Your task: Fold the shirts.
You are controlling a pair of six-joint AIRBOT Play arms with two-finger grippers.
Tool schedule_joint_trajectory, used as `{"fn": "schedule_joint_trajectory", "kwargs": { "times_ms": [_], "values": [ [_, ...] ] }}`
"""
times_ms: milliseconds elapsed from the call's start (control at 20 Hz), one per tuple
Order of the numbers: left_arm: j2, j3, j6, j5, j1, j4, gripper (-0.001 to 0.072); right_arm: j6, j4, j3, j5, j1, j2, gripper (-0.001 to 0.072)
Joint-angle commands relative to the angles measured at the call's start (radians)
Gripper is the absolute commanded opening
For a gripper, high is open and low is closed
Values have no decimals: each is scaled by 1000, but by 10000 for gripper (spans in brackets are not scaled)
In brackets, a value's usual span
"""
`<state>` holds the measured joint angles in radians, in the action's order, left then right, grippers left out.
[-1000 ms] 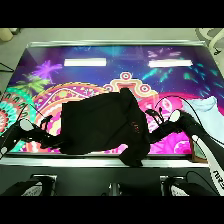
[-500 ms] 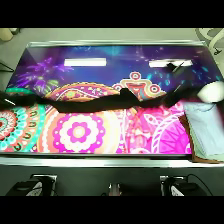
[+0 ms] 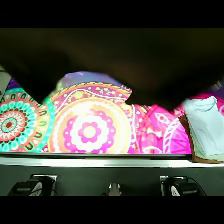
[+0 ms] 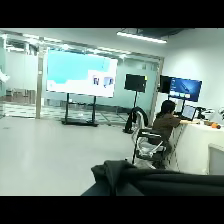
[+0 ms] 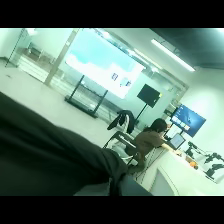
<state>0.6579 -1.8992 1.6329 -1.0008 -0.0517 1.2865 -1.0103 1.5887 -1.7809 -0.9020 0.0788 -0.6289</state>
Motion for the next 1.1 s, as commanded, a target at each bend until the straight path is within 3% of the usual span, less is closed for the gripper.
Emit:
{"fn": "schedule_joint_trajectory", "kwargs": {
  "times_ms": [0, 150, 250, 400, 450, 650, 800, 1050],
  "values": [
    [21, -23, 18, -19, -1, 13, 21, -13, 20, -24, -71, 0, 6, 20],
    [87, -22, 17, -139, -1, 21, 21, -13, 21, -23, -194, 0, -47, 20],
    [165, 2, -7, -268, -1, 29, 22, 20, 32, -23, -347, 0, -128, 20],
    [299, 165, -18, -377, 3, 21, 23, 20, 31, 0, -652, 0, -347, 20],
    [342, 259, -43, -388, 11, 24, 23, 20, 30, 34, -679, 0, -423, 20],
    [526, 546, -80, -319, 7, 24, 23, -19, -47, 174, -500, 0, -736, 20],
    [692, 550, -89, -236, 7, 24, 23, -21, -169, 174, -422, 0, -925, 21],
    [844, 498, -89, -82, 7, 24, 23, -27, -242, 174, -131, 0, -1000, 21]
  ]
}}
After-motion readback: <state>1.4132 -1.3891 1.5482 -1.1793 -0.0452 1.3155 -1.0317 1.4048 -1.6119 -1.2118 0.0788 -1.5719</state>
